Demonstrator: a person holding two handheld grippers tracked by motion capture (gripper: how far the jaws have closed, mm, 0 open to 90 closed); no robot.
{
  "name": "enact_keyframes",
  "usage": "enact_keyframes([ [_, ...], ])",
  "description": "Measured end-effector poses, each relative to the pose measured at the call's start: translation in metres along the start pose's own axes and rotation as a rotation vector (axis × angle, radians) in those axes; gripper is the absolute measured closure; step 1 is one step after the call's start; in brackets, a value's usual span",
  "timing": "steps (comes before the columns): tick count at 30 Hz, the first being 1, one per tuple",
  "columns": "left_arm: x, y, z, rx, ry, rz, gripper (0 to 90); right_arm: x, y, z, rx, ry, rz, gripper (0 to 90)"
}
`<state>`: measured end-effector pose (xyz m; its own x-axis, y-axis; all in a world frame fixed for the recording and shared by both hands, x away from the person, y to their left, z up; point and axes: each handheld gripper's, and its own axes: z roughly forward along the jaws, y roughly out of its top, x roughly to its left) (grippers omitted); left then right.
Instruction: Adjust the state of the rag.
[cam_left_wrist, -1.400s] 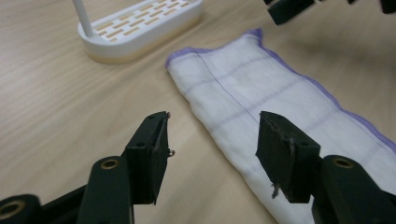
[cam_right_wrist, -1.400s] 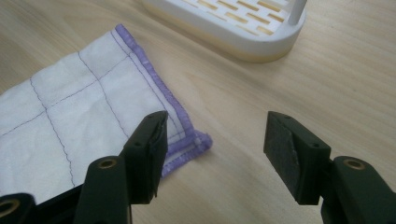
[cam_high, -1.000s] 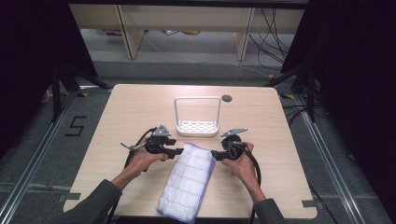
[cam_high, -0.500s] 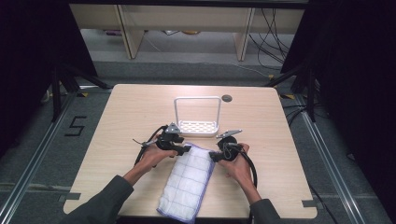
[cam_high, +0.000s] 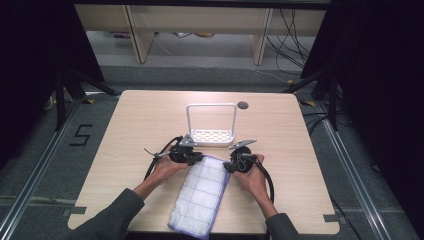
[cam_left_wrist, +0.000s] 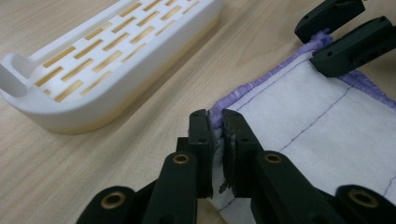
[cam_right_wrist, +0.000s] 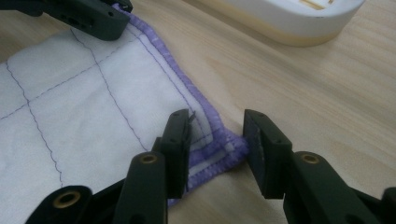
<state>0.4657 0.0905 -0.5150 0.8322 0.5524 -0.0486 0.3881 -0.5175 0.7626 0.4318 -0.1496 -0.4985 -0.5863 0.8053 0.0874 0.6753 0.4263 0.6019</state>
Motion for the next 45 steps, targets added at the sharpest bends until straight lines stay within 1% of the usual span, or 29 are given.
enact_keyframes([
  [1, -0.001, -0.001, -0.001, 0.001, 0.0, -0.004, 83.6, 0.0, 0.0, 0.002, -0.019, 0.007, -0.002, 66.8],
  [3, -0.001, -0.002, -0.002, -0.012, 0.004, -0.018, 84.1, 0.0, 0.001, 0.0, -0.004, 0.014, -0.018, 71.0],
  [4, 0.0, -0.002, -0.004, 0.003, 0.001, -0.003, 84.2, 0.0, 0.001, 0.001, -0.005, 0.013, -0.039, 74.0],
  [5, 0.0, -0.003, -0.005, -0.002, 0.0, -0.01, 84.3, 0.001, 0.002, 0.0, -0.006, 0.021, -0.034, 77.9],
  [6, -0.001, -0.004, -0.005, -0.013, 0.0, -0.025, 84.4, 0.002, 0.002, 0.001, -0.019, 0.015, -0.051, 80.9],
  [7, -0.001, -0.004, -0.006, -0.01, 0.004, -0.023, 84.4, 0.003, 0.003, 0.001, -0.012, 0.022, -0.045, 82.6],
  [8, 0.001, -0.005, -0.008, 0.002, -0.002, -0.005, 84.5, 0.003, 0.004, 0.002, -0.02, 0.024, -0.063, 84.0],
  [10, 0.002, -0.005, -0.009, 0.0, 0.003, -0.015, 84.5, 0.004, 0.005, 0.002, -0.015, 0.034, -0.062, 85.5],
  [12, 0.003, -0.005, -0.011, -0.005, 0.003, -0.013, 84.7, 0.004, 0.007, 0.004, -0.014, 0.03, -0.083, 86.2],
  [13, 0.002, -0.005, -0.012, -0.02, 0.005, -0.029, 84.9, 0.005, 0.009, 0.004, -0.021, 0.029, -0.081, 86.4],
  [15, 0.002, -0.004, -0.015, -0.027, 0.01, -0.03, 84.9, 0.007, 0.011, 0.001, -0.027, 0.03, -0.083, 86.7],
  [16, 0.003, -0.003, -0.018, -0.017, 0.008, -0.015, 85.0, 0.008, 0.012, -0.001, -0.039, 0.035, -0.084, 86.7],
  [18, 0.003, -0.002, -0.021, -0.024, 0.007, -0.013, 85.0, 0.009, 0.013, -0.004, -0.062, 0.038, -0.092, 86.8],
  [19, 0.002, -0.001, -0.022, -0.047, 0.009, -0.036, 85.0, 0.009, 0.014, -0.006, -0.066, 0.036, -0.095, 86.9],
  [20, 0.002, 0.0, -0.025, -0.05, 0.01, -0.034, 85.0, 0.01, 0.015, -0.006, -0.08, 0.039, -0.09, 86.8],
  [21, 0.002, 0.001, -0.027, -0.05, 0.008, -0.03, 85.0, 0.009, 0.016, -0.008, -0.077, 0.043, -0.11, 86.9],
  [23, 0.001, 0.004, -0.032, -0.057, 0.006, -0.028, 85.0, 0.01, 0.017, -0.009, -0.084, 0.048, -0.116, 86.9],
  [25, 0.0, 0.006, -0.036, -0.062, 0.0, -0.024, 85.0, 0.012, 0.018, -0.011, -0.094, 0.051, -0.097, 86.9],
  [26, -0.001, 0.006, -0.037, -0.07, -0.006, -0.029, 85.0, 0.011, 0.019, -0.012, -0.097, 0.051, -0.117, 86.9],
  [28, -0.002, 0.008, -0.039, -0.082, -0.007, -0.038, 84.9, 0.012, 0.019, -0.014, -0.097, 0.059, -0.112, 86.9],
  [29, -0.003, 0.008, -0.041, -0.082, -0.005, -0.045, 85.0, 0.011, 0.021, -0.014, -0.108, 0.06, -0.138, 86.8],
  [35, -0.003, 0.011, -0.052, -0.106, -0.023, -0.061, 85.1, 0.016, 0.025, -0.021, -0.123, 0.068, -0.115, 86.9],
  [36, -0.003, 0.012, -0.053, -0.112, -0.02, -0.055, 85.1, 0.016, 0.026, -0.021, -0.148, 0.056, -0.123, 86.9],
  [37, -0.004, 0.013, -0.055, -0.116, -0.019, -0.054, 85.0, 0.016, 0.027, -0.024, -0.127, 0.068, -0.124, 86.9],
  [41, -0.007, 0.016, -0.061, -0.127, -0.008, -0.042, 85.0, 0.017, 0.028, -0.027, -0.15, 0.063, -0.126, 86.8],
  [42, -0.007, 0.017, -0.062, -0.129, -0.01, -0.04, 85.0, 0.017, 0.029, -0.028, -0.148, 0.069, -0.138, 86.9],
  [43, -0.008, 0.017, -0.063, -0.131, 0.002, -0.042, 85.0, 0.018, 0.03, -0.029, -0.15, 0.067, -0.126, 86.9],
  [44, -0.008, 0.018, -0.064, -0.132, -0.005, -0.041, 85.0, 0.019, 0.03, -0.029, -0.145, 0.071, -0.122, 86.8],
  [45, -0.009, 0.018, -0.064, -0.136, -0.003, -0.043, 85.0, 0.02, 0.03, -0.029, -0.147, 0.073, -0.131, 86.9],
])
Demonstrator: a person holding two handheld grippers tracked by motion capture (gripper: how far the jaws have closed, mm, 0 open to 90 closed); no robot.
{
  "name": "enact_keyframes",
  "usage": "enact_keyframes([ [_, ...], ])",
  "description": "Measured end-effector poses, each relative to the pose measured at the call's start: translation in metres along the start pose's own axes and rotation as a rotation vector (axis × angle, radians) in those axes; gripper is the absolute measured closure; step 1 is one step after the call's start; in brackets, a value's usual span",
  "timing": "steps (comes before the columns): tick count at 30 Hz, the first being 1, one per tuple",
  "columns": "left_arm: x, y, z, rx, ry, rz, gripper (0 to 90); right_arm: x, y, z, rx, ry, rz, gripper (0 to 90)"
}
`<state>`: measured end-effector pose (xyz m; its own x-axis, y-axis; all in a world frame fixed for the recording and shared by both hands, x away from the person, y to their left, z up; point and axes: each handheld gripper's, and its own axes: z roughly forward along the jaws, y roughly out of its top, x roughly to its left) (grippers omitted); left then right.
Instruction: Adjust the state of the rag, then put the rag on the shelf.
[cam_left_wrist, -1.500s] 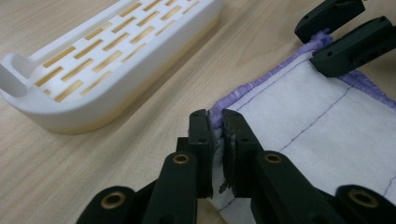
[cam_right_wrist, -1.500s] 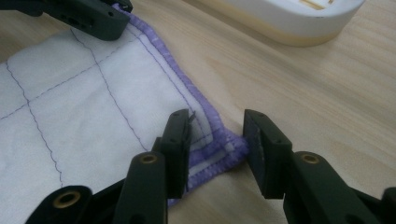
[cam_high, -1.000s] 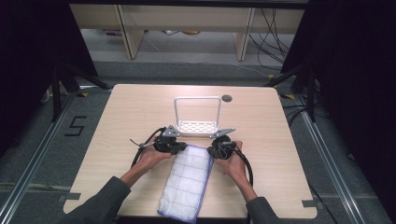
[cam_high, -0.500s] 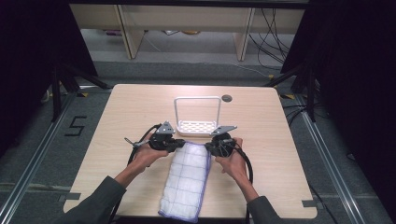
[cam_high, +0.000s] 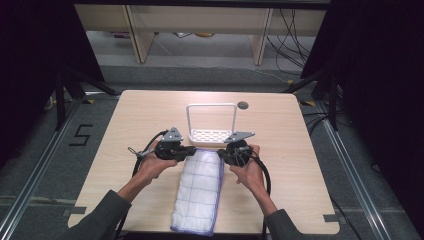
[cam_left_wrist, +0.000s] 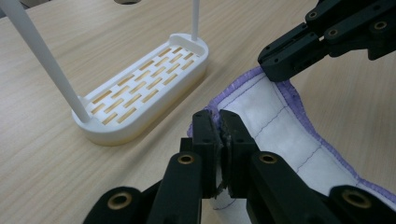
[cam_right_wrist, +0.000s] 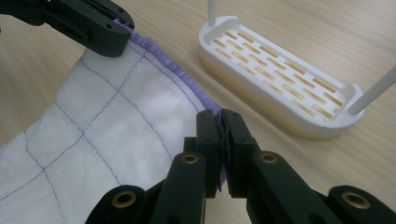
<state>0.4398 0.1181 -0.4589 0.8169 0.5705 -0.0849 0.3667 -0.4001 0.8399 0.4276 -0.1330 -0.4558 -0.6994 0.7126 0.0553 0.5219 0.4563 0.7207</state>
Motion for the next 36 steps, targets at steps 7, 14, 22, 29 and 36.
enact_keyframes([
  [7, -0.006, 0.01, -0.006, -0.026, -0.022, 0.014, 85.1, 0.001, 0.004, -0.008, -0.03, 0.0, -0.009, 86.9],
  [14, -0.014, 0.02, -0.03, -0.067, -0.032, 0.03, 85.1, 0.01, 0.012, -0.031, -0.088, 0.005, -0.038, 87.0],
  [22, -0.018, 0.036, -0.054, -0.086, -0.043, 0.047, 85.1, 0.024, 0.026, -0.054, -0.148, 0.007, -0.073, 87.1],
  [29, -0.018, 0.059, -0.067, -0.092, -0.046, 0.04, 85.2, 0.027, 0.042, -0.076, -0.186, 0.005, -0.08, 87.2],
  [36, -0.017, 0.084, -0.081, -0.103, -0.042, 0.044, 85.3, 0.025, 0.065, -0.095, -0.21, 0.003, -0.083, 87.3],
])
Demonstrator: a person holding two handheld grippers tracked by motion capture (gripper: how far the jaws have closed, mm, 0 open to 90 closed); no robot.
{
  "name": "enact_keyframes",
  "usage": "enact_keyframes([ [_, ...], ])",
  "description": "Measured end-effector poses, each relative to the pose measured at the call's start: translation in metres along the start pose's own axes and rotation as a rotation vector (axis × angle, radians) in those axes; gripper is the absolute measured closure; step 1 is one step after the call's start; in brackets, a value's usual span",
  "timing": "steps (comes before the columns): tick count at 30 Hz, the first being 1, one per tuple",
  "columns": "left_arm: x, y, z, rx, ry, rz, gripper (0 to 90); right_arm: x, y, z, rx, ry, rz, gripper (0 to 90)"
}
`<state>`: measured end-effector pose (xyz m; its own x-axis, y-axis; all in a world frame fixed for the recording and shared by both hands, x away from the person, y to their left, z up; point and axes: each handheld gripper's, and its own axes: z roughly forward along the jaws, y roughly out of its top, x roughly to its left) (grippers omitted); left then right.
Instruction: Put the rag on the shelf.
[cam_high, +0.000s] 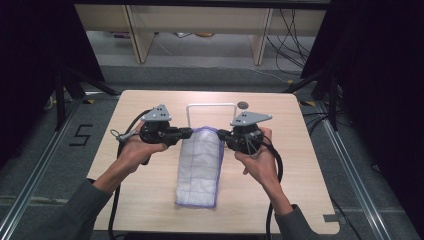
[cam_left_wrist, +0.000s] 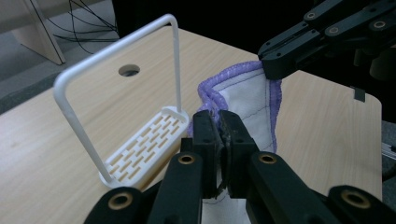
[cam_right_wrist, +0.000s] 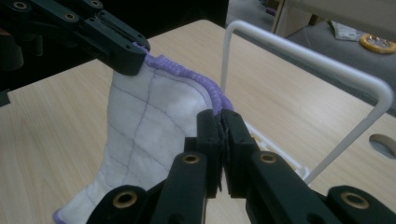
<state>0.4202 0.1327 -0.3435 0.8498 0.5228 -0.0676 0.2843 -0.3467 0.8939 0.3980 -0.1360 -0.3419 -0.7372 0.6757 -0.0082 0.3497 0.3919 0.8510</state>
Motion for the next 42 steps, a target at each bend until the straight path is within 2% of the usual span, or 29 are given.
enact_keyframes([
  [1, 0.0, 0.005, -0.002, 0.001, 0.004, 0.001, 85.3, -0.001, 0.005, -0.003, 0.008, 0.002, -0.004, 87.3],
  [4, -0.001, 0.019, -0.008, -0.012, 0.004, 0.008, 85.4, -0.004, 0.019, -0.011, -0.011, -0.012, -0.021, 87.4],
  [5, -0.001, 0.024, -0.01, -0.018, 0.01, 0.013, 85.4, -0.005, 0.024, -0.014, -0.009, -0.014, -0.008, 87.4],
  [6, -0.001, 0.029, -0.012, -0.028, 0.014, 0.012, 85.4, -0.007, 0.029, -0.016, -0.022, -0.014, -0.03, 87.4],
  [7, 0.0, 0.034, -0.013, -0.033, 0.016, 0.014, 85.4, -0.007, 0.033, -0.019, -0.03, -0.027, -0.009, 87.4],
  [10, 0.003, 0.047, -0.017, -0.043, 0.024, 0.01, 85.4, -0.013, 0.046, -0.026, -0.044, -0.03, -0.025, 87.4],
  [11, 0.004, 0.052, -0.018, -0.048, 0.032, 0.006, 85.4, -0.014, 0.05, -0.028, -0.045, -0.04, -0.006, 87.5],
  [12, 0.006, 0.055, -0.018, -0.051, 0.038, 0.006, 85.4, -0.017, 0.054, -0.029, -0.054, -0.042, -0.017, 87.5],
  [14, 0.01, 0.063, -0.019, -0.062, 0.049, -0.002, 85.4, -0.022, 0.06, -0.031, -0.068, -0.046, 0.002, 87.5],
  [15, 0.012, 0.066, -0.019, -0.072, 0.054, -0.004, 85.4, -0.025, 0.063, -0.031, -0.079, -0.051, -0.012, 87.5],
  [16, 0.014, 0.069, -0.018, -0.074, 0.059, -0.007, 85.5, -0.027, 0.066, -0.032, -0.084, -0.056, 0.0, 87.4],
  [17, 0.016, 0.071, -0.018, -0.08, 0.061, -0.014, 85.5, -0.03, 0.069, -0.032, -0.094, -0.055, -0.01, 87.5],
  [20, 0.021, 0.077, -0.014, -0.073, 0.069, -0.019, 85.5, -0.037, 0.078, -0.031, -0.102, -0.074, 0.005, 87.5],
  [26, 0.031, 0.084, -0.008, -0.093, 0.09, -0.047, 85.5, -0.05, 0.093, -0.027, -0.104, -0.09, 0.007, 87.4],
  [28, 0.034, 0.087, -0.007, -0.091, 0.102, -0.046, 85.5, -0.052, 0.096, -0.025, -0.108, -0.089, 0.024, 87.5],
  [29, 0.035, 0.088, -0.006, -0.098, 0.107, -0.044, 85.5, -0.054, 0.098, -0.024, -0.111, -0.095, 0.009, 87.5],
  [32, 0.039, 0.092, -0.005, -0.099, 0.119, -0.05, 85.6, -0.058, 0.102, -0.021, -0.118, -0.105, 0.009, 87.5],
  [34, 0.041, 0.095, -0.004, -0.088, 0.137, -0.039, 85.6, -0.059, 0.104, -0.019, -0.121, -0.097, 0.029, 87.5],
  [35, 0.041, 0.096, -0.005, -0.084, 0.145, -0.038, 85.6, -0.06, 0.104, -0.019, -0.129, -0.101, 0.015, 87.5],
  [36, 0.043, 0.097, -0.005, -0.087, 0.145, -0.039, 85.5, -0.06, 0.105, -0.018, -0.126, -0.1, 0.034, 87.4],
  [37, 0.044, 0.098, -0.004, -0.087, 0.145, -0.042, 85.6, -0.061, 0.105, -0.017, -0.135, -0.105, 0.027, 87.5],
  [39, 0.046, 0.101, -0.005, -0.091, 0.155, -0.047, 85.5, -0.063, 0.108, -0.016, -0.127, -0.099, 0.042, 87.5],
  [42, 0.05, 0.106, -0.003, -0.096, 0.164, -0.051, 85.5, -0.064, 0.112, -0.015, -0.129, -0.098, 0.079, 87.5],
])
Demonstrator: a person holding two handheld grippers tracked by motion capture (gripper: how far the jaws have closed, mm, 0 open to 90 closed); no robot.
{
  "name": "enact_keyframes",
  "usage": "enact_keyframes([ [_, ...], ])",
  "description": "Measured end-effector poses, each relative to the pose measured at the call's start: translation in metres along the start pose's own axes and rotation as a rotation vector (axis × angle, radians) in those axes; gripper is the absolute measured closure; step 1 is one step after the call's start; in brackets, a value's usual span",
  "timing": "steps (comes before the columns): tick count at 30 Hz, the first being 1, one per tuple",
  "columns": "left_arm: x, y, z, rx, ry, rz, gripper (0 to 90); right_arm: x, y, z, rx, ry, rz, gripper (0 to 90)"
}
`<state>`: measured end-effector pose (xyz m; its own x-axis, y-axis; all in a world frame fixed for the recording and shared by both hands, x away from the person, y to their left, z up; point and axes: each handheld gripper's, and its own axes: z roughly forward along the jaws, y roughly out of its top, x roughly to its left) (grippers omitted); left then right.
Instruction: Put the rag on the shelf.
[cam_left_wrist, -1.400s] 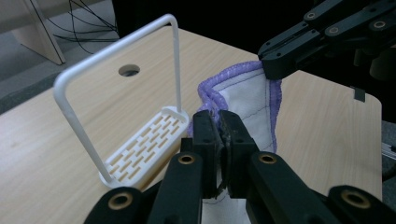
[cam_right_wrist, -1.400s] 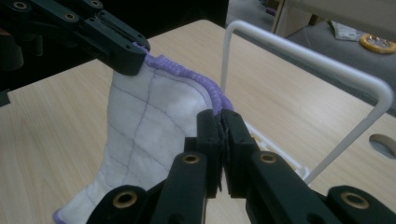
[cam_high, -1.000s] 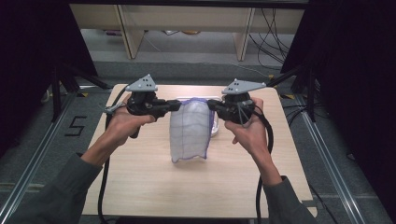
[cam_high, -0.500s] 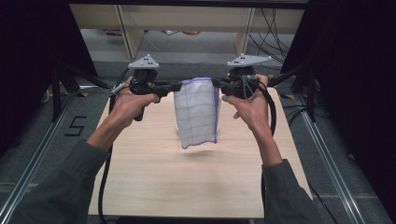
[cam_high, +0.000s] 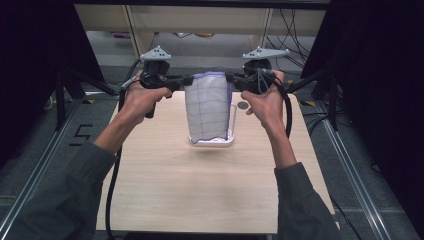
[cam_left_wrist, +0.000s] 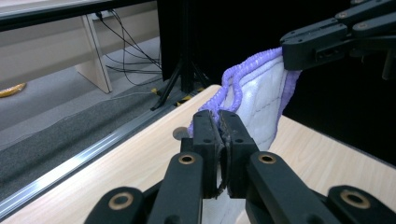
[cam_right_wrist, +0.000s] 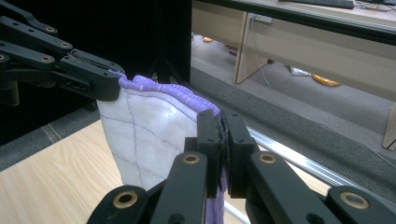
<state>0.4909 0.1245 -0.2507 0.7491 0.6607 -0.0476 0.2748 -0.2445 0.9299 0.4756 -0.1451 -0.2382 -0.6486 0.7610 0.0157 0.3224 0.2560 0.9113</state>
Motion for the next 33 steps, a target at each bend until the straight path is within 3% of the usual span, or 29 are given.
enact_keyframes([
  [2, 0.002, 0.004, 0.001, -0.006, 0.015, 0.003, 85.6, -0.003, 0.003, 0.001, -0.013, -0.006, -0.021, 87.5],
  [5, 0.005, 0.011, 0.002, -0.017, 0.016, -0.008, 85.5, -0.007, 0.009, 0.001, -0.025, -0.01, 0.001, 87.5],
  [6, 0.007, 0.013, 0.003, -0.023, 0.013, -0.013, 85.5, -0.01, 0.01, 0.002, -0.037, -0.014, -0.016, 87.5],
  [14, 0.016, 0.028, 0.013, -0.05, 0.039, -0.051, 85.5, -0.02, 0.028, 0.008, -0.055, -0.046, 0.002, 87.5],
  [17, 0.021, 0.031, 0.021, -0.052, 0.051, -0.06, 85.5, -0.024, 0.032, 0.016, -0.037, -0.053, 0.007, 87.5],
  [20, 0.028, 0.031, 0.029, -0.056, 0.061, -0.085, 85.5, -0.029, 0.036, 0.023, -0.028, -0.07, 0.008, 87.5],
  [25, 0.043, 0.026, 0.045, -0.049, 0.089, -0.126, 85.4, -0.04, 0.033, 0.04, -0.023, -0.076, 0.051, 87.4],
  [33, 0.057, 0.013, 0.072, -0.032, 0.121, -0.137, 85.2, -0.056, 0.018, 0.073, -0.002, -0.12, 0.072, 87.3],
])
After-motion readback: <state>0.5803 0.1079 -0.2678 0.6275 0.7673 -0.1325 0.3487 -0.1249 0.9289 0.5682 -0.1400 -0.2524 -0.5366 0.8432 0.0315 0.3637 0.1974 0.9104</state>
